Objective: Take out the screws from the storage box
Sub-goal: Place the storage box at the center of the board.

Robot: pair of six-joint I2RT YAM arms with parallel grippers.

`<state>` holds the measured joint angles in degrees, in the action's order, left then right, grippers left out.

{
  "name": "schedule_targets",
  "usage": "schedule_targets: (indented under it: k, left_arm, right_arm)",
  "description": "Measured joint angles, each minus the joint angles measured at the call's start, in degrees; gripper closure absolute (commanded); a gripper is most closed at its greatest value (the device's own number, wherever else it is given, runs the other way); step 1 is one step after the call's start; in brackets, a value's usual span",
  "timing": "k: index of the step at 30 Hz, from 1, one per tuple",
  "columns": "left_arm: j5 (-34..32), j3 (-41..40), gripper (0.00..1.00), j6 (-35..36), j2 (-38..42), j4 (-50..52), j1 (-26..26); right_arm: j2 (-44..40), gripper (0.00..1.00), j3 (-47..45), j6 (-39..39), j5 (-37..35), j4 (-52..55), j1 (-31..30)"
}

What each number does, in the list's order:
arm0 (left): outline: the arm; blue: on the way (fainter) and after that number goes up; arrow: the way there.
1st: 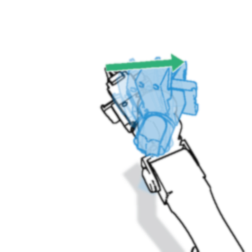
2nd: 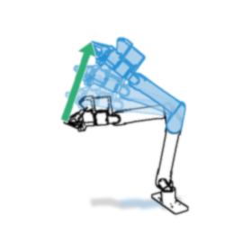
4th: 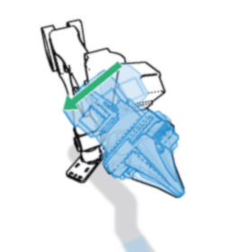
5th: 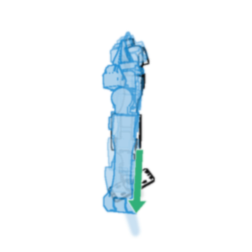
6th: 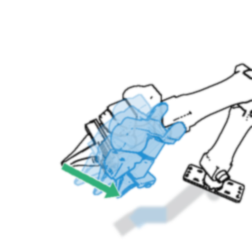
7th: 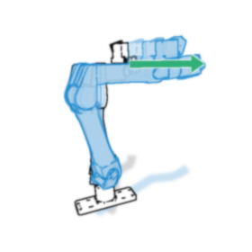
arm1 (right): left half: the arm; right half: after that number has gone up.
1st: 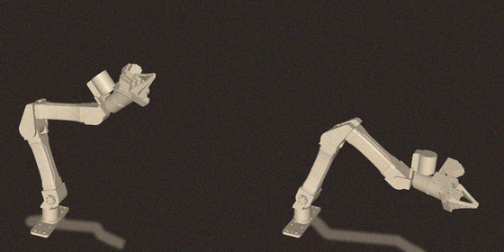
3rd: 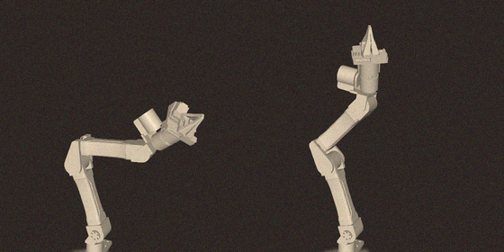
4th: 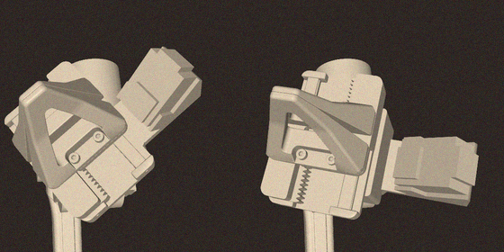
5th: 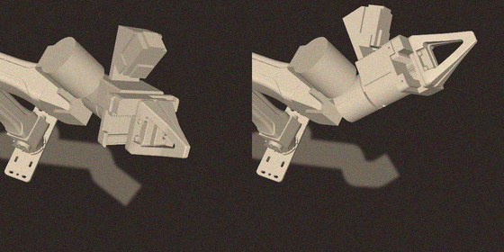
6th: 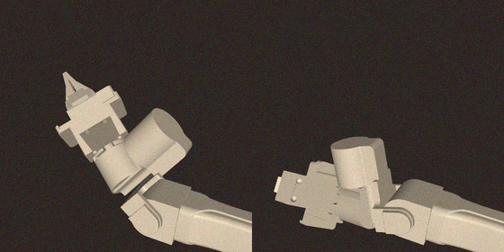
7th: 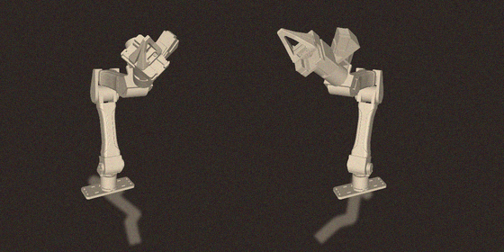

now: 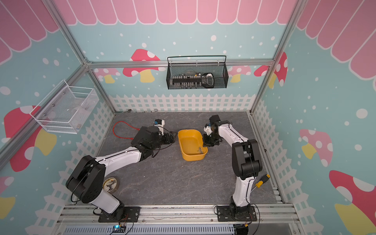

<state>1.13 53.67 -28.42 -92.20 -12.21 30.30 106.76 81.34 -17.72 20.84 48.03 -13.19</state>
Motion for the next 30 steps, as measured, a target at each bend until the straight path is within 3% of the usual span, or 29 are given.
schedule_targets:
  k: [10,13,23,27,30]
  left_arm:
    - [3.41,-0.09,0.21,-2.29,-4.7,1.18,1.05]
    - [4.07,-0.66,0.24,-2.69,-4.76,1.03,1.27]
    - [8.48,-2.56,0.5,-3.74,-4.76,0.57,1.29]
    - [9.9,-4.52,0.52,-4.15,-4.76,0.59,1.29]
    - [10.25,-5.68,0.48,-4.42,-4.74,0.61,1.29]
  right_arm:
    - [-9.77,0.95,-4.87,-4.26,-1.57,-1.16,-3.26]
    - [-13.0,0.95,-10.21,-6.1,-1.99,-2.95,-4.55]
    - [-27.63,0.91,-30.14,-16.28,-1.31,-13.16,-11.04]
    - [-32.0,0.92,-35.93,-20.98,-1.7,-18.97,-12.76]
    - [-32.48,0.87,-38.4,-23.76,-2.29,-22.16,-14.58]
